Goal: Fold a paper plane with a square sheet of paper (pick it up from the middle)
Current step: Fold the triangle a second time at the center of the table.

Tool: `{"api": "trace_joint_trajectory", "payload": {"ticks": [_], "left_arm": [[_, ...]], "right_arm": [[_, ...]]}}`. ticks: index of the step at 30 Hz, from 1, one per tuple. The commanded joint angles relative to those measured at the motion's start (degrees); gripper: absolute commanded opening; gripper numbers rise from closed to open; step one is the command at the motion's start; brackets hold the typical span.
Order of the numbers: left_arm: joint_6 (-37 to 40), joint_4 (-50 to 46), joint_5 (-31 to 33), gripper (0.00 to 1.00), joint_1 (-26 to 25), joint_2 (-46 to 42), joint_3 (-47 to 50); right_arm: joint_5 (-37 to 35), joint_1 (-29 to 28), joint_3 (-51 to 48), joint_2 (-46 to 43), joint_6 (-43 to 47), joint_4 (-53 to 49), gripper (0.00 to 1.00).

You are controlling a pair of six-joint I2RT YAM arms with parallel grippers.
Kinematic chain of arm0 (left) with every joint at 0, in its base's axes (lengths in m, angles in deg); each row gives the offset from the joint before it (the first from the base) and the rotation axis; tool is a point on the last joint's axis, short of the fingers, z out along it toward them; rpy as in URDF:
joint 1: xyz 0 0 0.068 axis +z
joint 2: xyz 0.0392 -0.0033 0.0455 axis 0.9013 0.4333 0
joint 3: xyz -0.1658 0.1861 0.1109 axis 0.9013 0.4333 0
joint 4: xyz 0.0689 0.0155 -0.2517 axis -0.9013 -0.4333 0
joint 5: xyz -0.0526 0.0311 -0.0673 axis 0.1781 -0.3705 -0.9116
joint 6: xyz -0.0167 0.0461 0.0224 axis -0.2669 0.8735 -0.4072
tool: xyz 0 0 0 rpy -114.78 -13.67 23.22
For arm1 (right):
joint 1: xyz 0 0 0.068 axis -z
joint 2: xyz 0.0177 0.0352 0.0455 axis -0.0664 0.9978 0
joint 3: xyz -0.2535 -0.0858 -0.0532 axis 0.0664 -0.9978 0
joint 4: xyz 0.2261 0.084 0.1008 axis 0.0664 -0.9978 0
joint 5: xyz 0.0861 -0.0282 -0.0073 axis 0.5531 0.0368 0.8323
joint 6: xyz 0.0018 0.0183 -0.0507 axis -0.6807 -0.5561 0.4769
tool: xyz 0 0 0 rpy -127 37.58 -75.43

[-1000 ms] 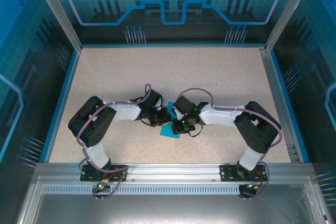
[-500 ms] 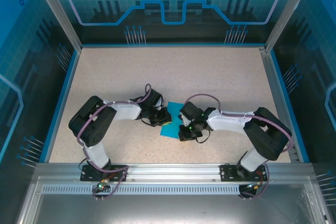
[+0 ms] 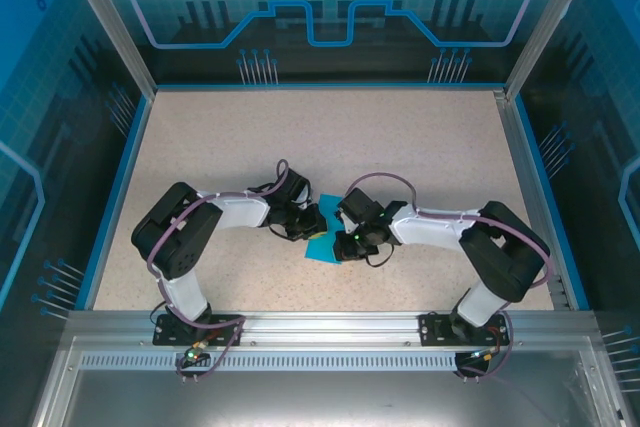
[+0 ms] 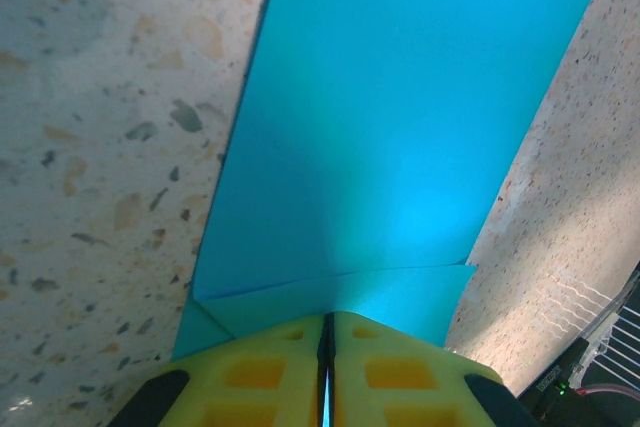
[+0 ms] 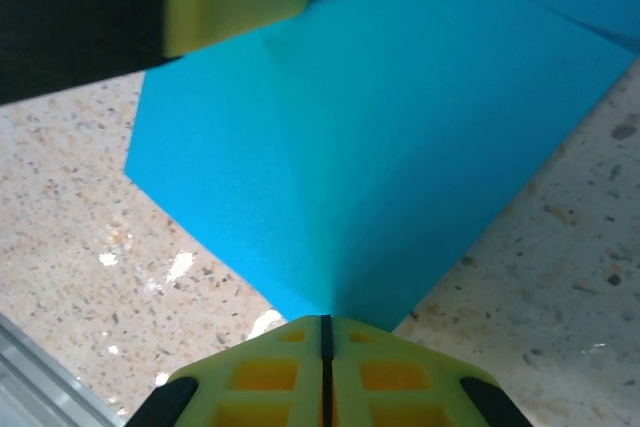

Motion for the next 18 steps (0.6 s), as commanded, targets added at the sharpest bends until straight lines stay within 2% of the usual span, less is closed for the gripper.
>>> {"api": "trace_joint_trajectory", "payload": {"ticks": [1,7,12,18], "left_arm": [[0.0,-5.1,3.0,0.12,-0.5,2.7,0.7],[4.2,-6.2,0.6,0.12,-0.9,1.0,-2.0],[2.9,-1.7,-3.0,0.13,-1.9,-3.5,-0.8],[-0.6,1.8,-2.4,0.13,-4.4,-5.9,2.7]], "right_arm": [[-0.8,-0.8,0.7,2.0,-0.6,-1.2,0.09],[-1.9,-0.8,-1.5,3.1,-1.2,-2.2,0.08],[-2.9,-0.9,-1.5,3.4,-1.9,-3.4,0.08],[-3.1,-0.8,-1.5,3.5,-2.1,-3.7,0.08]]}}
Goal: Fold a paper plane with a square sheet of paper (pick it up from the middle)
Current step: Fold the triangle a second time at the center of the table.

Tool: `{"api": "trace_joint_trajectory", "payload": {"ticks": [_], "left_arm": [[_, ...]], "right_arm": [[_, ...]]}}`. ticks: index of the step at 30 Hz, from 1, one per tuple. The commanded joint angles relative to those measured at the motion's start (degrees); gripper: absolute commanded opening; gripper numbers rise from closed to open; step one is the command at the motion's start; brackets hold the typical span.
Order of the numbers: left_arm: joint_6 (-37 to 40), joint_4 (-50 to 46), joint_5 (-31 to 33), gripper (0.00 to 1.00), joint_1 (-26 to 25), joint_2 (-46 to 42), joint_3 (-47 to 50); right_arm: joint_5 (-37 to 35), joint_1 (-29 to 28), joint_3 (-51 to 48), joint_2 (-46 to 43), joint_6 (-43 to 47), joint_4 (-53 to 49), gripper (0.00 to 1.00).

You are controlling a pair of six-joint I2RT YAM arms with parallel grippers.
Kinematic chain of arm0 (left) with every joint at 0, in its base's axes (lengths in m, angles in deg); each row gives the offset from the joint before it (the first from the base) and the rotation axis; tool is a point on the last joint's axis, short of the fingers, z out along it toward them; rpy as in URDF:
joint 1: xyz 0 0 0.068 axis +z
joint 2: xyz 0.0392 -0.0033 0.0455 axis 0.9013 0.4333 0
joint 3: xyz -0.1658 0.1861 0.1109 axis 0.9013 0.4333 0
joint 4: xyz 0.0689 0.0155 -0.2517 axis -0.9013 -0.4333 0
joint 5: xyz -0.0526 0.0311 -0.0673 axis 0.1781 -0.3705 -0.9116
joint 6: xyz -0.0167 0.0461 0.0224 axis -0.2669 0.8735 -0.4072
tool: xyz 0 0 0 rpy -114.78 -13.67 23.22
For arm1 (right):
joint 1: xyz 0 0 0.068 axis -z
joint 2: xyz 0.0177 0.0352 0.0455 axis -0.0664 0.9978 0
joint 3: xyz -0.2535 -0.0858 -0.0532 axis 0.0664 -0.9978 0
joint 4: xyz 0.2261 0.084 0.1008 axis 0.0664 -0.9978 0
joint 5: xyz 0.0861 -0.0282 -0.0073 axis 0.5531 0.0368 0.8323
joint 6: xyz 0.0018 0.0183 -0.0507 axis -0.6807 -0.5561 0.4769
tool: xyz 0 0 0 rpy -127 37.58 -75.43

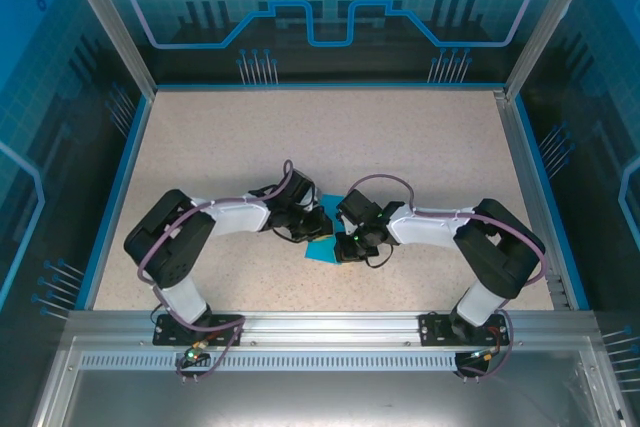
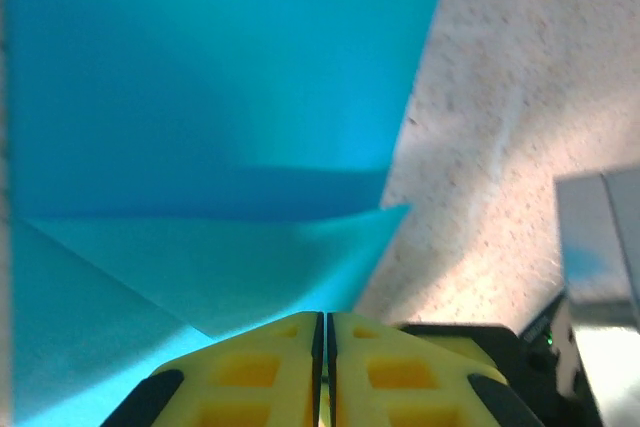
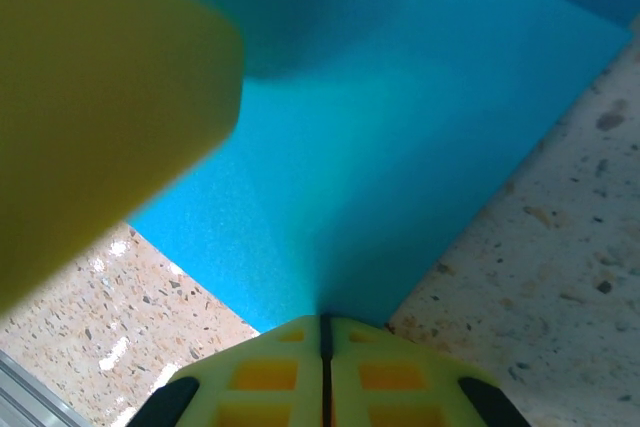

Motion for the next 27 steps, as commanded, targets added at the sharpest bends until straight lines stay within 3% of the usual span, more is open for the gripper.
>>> {"api": "trace_joint_trajectory", "payload": {"ticks": [1,15,20,27], "left_arm": [[-2.2,1.5,-0.5,0.13,-1.2,-1.5,2.5],[-5.2,4.6,-0.4,0.12,-3.9,1.5,4.8],[-4.7,4.0,1.6,0.12,-4.1,3.6,4.8],[-1.5,-1.3,9.1,0.12,-4.0,3.6,3.8]], "right_arm": [[-2.5,-0.8,-1.4,2.3,-0.7,-3.5,0.08],[-2.7,-0.8,-1.2,2.6,-0.9,-3.8,0.08],[-3.1,-0.8,-1.3,3.2,-0.8,-4.4,0.08],[-5.0,-1.4,-0.9,5.4,0.4,-7.9,0.08]]}}
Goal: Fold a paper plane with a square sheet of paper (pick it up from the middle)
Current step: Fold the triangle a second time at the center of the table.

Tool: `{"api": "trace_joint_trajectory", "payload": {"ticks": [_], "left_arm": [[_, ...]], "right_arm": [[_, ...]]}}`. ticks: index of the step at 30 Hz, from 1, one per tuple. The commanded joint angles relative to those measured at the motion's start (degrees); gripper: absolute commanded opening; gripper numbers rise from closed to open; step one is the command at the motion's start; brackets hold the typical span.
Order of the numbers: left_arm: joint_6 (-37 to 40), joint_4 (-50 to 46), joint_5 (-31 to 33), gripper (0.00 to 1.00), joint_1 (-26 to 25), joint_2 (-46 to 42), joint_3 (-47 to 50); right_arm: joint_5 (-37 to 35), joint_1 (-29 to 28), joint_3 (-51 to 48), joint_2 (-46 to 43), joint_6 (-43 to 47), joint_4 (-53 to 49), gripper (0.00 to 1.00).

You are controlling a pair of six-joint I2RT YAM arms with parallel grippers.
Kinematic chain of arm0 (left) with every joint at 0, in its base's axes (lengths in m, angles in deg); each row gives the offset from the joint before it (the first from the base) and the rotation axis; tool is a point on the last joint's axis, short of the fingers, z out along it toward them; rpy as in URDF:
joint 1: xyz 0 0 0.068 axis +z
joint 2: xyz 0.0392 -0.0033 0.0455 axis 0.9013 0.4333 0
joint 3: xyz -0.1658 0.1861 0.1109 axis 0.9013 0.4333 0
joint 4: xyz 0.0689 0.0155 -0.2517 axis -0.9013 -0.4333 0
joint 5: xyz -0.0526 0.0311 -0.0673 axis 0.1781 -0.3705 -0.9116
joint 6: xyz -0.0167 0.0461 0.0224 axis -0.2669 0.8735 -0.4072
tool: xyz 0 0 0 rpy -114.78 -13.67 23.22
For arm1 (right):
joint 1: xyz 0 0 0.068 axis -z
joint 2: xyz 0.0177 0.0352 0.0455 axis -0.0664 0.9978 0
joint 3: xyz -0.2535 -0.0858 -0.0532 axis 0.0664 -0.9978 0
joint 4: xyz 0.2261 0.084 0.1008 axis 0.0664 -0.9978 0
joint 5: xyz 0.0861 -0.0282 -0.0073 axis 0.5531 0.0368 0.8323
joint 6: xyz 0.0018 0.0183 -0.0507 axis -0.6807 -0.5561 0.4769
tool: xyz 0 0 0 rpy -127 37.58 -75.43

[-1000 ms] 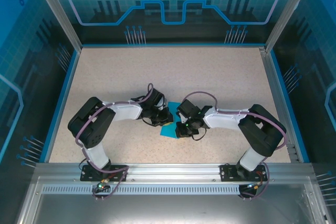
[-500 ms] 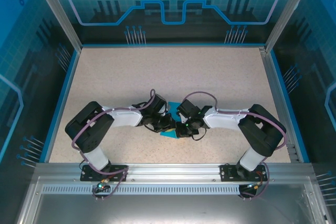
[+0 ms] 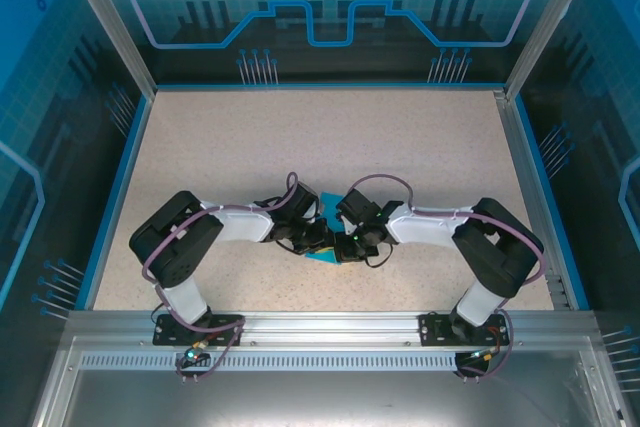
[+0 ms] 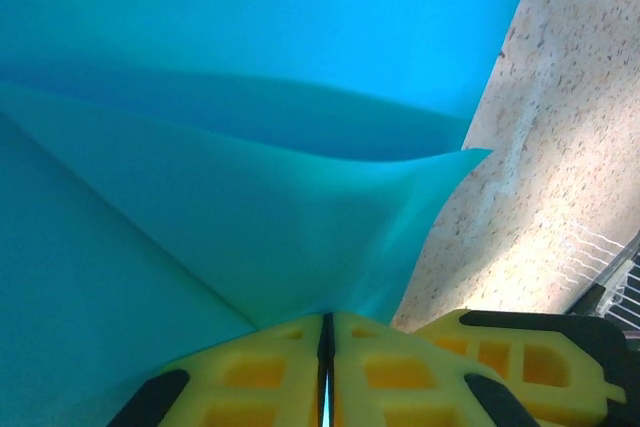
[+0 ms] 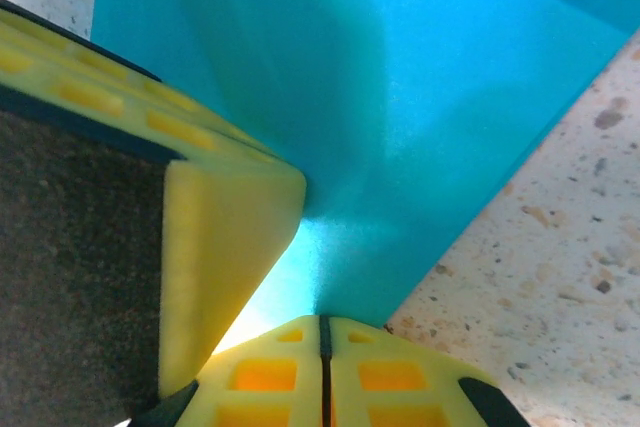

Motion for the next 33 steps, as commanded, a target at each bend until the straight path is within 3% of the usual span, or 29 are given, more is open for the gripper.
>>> {"api": "trace_joint_trajectory", "payload": {"ticks": [1,11,33], "left_arm": [[3.0,-6.1,8.2,0.12,-0.8,1.6,-0.2],[6.4,-7.0,8.7,0.12,5.1,1.7,-2.2],[14.6,-18.2,13.6,0.12,14.7,6.5,-13.3]], "right_arm": [[-5.3,-1.5,-1.6,5.1,0.7,-7.6,0.08],[-7.4,-2.2,-2.4,9.6,0.9,-10.8,0.08],[-7.1,-2.5,-2.7,7.8,0.1,-10.6,0.08]]}}
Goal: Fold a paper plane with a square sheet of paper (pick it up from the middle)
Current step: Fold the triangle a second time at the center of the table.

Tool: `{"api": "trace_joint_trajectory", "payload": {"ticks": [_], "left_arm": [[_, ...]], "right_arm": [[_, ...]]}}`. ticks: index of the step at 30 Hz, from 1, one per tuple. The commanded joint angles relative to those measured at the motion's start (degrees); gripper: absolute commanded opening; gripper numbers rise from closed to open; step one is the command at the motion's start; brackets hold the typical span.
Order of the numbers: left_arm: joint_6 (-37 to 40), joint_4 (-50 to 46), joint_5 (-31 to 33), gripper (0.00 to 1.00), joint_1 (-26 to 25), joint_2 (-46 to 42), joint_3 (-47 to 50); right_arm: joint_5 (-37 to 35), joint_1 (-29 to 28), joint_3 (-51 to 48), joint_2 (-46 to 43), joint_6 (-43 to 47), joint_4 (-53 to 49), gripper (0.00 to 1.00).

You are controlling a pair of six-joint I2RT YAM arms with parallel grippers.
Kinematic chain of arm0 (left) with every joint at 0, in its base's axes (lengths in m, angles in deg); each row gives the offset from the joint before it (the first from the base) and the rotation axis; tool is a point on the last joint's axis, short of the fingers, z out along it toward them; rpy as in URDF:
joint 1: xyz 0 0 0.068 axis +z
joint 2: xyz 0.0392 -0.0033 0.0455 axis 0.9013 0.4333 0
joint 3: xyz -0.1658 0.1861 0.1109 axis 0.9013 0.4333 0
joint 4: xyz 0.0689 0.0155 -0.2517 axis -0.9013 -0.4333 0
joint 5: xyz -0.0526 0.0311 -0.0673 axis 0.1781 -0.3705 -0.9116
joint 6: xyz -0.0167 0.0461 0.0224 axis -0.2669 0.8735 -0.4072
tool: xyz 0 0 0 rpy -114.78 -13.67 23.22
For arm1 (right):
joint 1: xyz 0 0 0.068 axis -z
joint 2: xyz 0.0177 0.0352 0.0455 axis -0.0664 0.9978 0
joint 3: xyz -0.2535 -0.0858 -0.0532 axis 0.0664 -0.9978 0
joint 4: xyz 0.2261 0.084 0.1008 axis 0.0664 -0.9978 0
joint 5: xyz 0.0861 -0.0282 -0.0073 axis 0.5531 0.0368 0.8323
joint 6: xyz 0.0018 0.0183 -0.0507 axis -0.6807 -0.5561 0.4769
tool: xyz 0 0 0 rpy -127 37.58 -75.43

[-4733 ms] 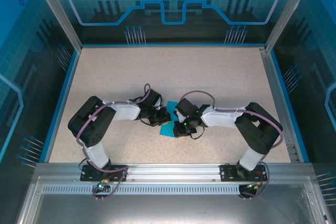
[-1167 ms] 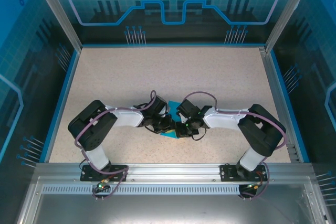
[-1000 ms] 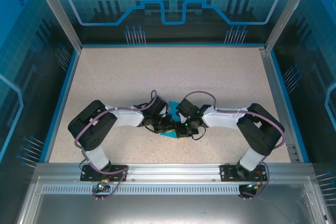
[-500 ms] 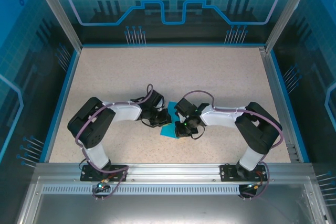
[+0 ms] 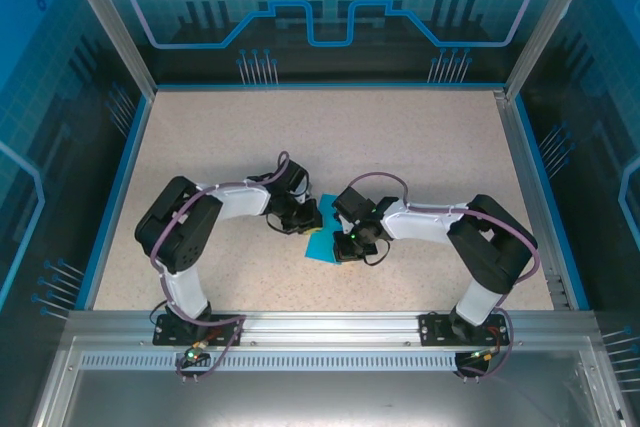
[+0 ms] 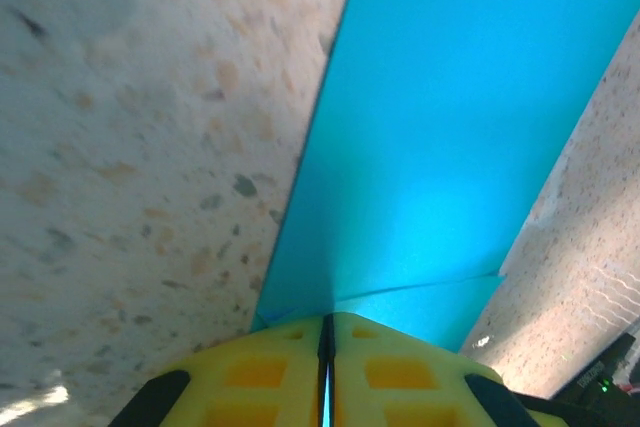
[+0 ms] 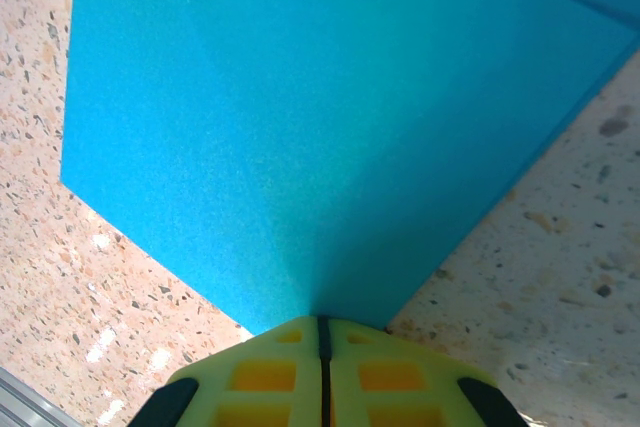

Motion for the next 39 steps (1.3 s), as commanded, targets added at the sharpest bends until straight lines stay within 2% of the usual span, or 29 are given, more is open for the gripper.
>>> {"api": "trace_joint_trajectory", "payload": {"ticks": [1,8,13,19,26,32,34,36,39], "left_arm": [[3.0,-3.4,12.7,0.12,4.8,1.5,-2.5],[4.4,-5.8,12.3,0.15,5.9,-5.5,-4.0],[2.4,-4.2,9.8,0.18,6.0,-12.9,0.4],[-3.1,3.0,3.9,0.33,5.8,-20.3,9.4],[-9.6,12.9,-2.7,0.45,4.5,-23.0,17.1],[-13.6,18.9,-4.9,0.46,2.2,-20.5,19.6],[-14.3,20.3,-5.7,0.45,1.3,-19.2,19.6],[-14.9,21.4,-6.0,0.42,0.4,-18.1,19.5],[-15.2,22.0,-6.2,0.41,-0.3,-16.9,19.3]], "right_arm": [[-6.4,-2.2,-4.7,5.2,-0.7,-6.4,0.08],[-5.6,-2.2,-0.5,0.9,-0.8,-4.1,0.1],[-7.4,-1.4,4.1,-6.2,-1.5,-0.2,0.21],[-8.0,3.4,2.3,-10.9,-1.5,4.2,0.42],[-1.3,9.3,-0.5,-7.8,1.8,8.1,0.48],[1.6,10.3,0.5,-3.1,4.5,8.1,0.44],[2.6,10.4,0.5,-1.8,4.6,8.6,0.39],[4.1,10.8,2.0,-0.6,4.6,9.5,0.27],[4.1,11.3,1.2,0.0,3.6,10.7,0.18]]}}
